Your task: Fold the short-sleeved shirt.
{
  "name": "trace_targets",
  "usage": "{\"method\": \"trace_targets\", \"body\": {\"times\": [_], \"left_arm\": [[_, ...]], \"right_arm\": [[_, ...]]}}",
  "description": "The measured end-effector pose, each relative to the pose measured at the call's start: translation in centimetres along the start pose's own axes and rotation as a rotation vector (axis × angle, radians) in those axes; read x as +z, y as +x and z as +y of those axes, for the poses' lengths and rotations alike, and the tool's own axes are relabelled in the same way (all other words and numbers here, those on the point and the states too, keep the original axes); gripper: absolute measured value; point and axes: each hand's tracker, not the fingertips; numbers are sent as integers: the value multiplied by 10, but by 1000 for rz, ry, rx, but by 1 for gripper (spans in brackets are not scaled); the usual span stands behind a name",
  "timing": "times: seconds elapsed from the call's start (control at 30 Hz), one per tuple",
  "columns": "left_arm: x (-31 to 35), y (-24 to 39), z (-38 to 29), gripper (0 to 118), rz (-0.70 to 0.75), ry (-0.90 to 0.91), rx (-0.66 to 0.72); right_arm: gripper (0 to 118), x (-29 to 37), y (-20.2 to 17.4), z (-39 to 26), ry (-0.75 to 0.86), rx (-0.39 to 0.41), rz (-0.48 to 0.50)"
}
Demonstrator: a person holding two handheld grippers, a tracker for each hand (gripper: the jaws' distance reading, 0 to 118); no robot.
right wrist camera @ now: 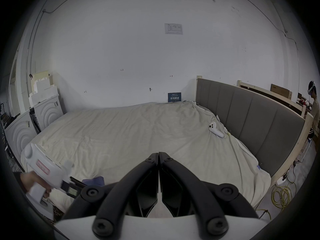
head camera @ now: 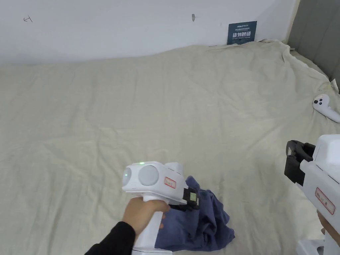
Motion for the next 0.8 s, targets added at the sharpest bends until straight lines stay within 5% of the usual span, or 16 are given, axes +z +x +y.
{"method": "trace_targets", "body": {"times": [0.2,0.27,0.4,0.47,0.8], "left_arm": [[-40,10,0,11,48,-27,55],[-45,15,0,20,69,-37,48],[-43,22,-1,83,1,-7,45],[-36,25,-2,102,-40,10,49],[60,15,-16,108,-14,290,30]], "right_arm": [[0,-2,3,-8,-30,-2,-19],[0,-1,6,-11,-35,-15,-15],[0,0,7,-11,-40,-18,-18],[0,1,7,-11,-36,-18,-18],[0,2,2,-7,-27,-16,-14]]}}
